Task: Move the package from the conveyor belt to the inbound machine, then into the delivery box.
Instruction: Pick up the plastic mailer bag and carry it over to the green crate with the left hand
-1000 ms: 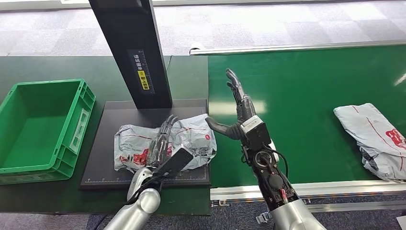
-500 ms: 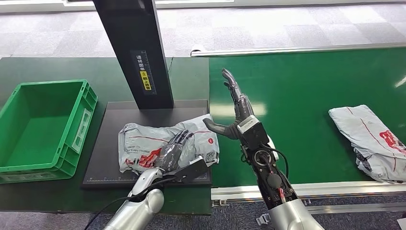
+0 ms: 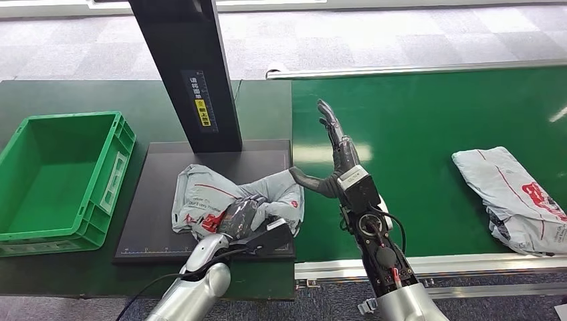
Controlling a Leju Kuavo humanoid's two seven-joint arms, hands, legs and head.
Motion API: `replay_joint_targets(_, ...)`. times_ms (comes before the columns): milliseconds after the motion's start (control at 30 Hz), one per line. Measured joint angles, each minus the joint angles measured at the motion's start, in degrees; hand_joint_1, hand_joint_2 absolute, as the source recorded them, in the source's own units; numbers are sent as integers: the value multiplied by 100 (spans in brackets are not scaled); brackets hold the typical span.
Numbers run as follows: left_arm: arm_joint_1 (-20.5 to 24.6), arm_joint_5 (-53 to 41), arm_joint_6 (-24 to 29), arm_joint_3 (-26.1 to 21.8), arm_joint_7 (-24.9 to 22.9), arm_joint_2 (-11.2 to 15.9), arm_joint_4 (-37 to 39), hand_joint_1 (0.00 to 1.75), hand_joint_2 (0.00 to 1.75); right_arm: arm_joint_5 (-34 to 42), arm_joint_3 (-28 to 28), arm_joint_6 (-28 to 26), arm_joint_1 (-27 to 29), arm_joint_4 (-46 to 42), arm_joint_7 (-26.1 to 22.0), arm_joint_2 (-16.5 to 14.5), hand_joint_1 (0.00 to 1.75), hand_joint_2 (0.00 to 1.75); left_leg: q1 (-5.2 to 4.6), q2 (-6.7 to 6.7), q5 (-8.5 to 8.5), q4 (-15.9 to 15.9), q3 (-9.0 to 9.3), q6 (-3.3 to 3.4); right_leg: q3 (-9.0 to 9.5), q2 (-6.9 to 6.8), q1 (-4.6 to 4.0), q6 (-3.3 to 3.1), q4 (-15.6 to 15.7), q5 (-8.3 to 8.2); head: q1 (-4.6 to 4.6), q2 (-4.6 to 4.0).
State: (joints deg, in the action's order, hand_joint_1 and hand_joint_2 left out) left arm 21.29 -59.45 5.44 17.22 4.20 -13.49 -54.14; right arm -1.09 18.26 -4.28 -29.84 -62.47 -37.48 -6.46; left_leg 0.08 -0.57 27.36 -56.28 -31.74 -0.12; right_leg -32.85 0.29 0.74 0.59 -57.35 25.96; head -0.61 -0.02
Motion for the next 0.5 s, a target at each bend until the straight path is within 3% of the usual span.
replay_joint_targets(300, -32, 134, 212, -39, 128, -6, -3, 175, 175, -65, -1, 0, 29, -48, 23, 3, 0, 175, 0, 0, 0, 0, -1, 0, -3, 1, 0, 0, 0, 0, 0, 0)
replay_joint_targets(500, -154, 502, 633, -112, 381, -6, -96, 175, 175, -93, -3, 4, 106, -147, 79, 11, 0, 175, 0, 2, 0, 0, -8, 0, -11, 2, -1, 0, 0, 0, 0, 0)
